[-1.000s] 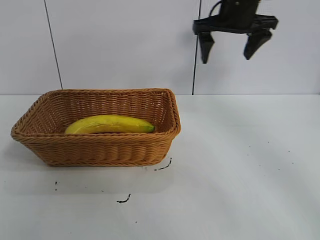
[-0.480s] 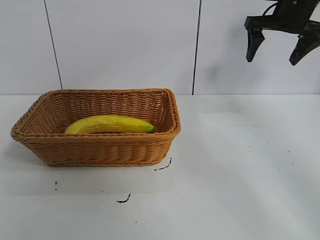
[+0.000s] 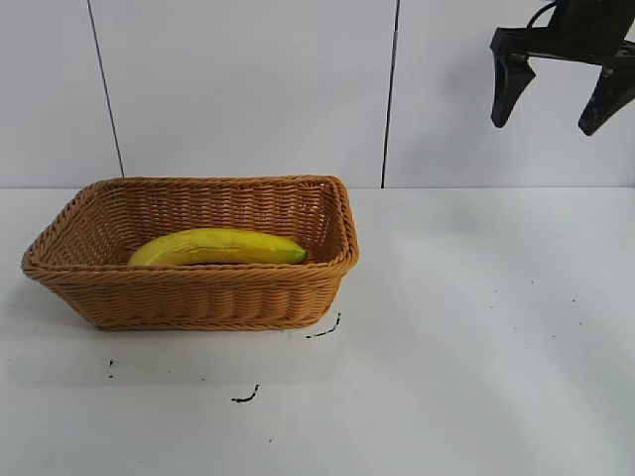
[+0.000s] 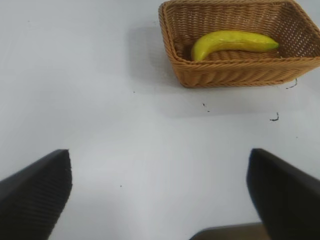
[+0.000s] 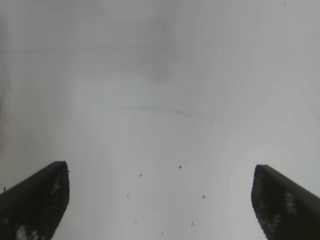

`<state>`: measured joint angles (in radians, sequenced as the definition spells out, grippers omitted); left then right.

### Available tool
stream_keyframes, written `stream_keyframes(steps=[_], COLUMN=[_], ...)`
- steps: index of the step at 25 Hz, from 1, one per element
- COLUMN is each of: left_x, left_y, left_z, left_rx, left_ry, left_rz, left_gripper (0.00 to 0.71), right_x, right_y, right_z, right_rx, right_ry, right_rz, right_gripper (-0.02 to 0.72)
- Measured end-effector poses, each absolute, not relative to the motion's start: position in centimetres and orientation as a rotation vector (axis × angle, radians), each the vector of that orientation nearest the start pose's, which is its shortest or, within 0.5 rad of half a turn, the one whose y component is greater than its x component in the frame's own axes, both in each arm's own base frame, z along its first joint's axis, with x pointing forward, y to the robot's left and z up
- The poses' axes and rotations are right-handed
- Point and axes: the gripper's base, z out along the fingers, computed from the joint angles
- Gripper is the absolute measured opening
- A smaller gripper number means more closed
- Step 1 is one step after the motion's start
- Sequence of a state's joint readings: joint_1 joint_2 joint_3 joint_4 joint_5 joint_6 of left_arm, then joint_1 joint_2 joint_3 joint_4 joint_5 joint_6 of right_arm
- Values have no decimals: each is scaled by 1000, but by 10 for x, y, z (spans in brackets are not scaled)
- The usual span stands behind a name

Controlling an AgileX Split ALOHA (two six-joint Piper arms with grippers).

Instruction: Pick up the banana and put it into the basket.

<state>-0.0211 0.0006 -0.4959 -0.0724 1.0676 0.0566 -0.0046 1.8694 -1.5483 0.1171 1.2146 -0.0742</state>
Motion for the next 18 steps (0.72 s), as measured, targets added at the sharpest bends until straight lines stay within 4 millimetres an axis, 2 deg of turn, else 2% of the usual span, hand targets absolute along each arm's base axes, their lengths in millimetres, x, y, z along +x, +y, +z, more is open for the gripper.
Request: stream_keyframes(steps=[10,18], left_x=[-5,-5], left_y=[-6,-6], left_z=[276,276], left_rx=[83,83], left_ry=[2053,2053], left_rz=[-65,-65], left_gripper=[690,690], right_x=[228,126], right_y=[9,9], right_z=[253,233], right_rx=[-42,-32], right_ry=[3104,2887], right_rz=[174,145], right_gripper=[692,692])
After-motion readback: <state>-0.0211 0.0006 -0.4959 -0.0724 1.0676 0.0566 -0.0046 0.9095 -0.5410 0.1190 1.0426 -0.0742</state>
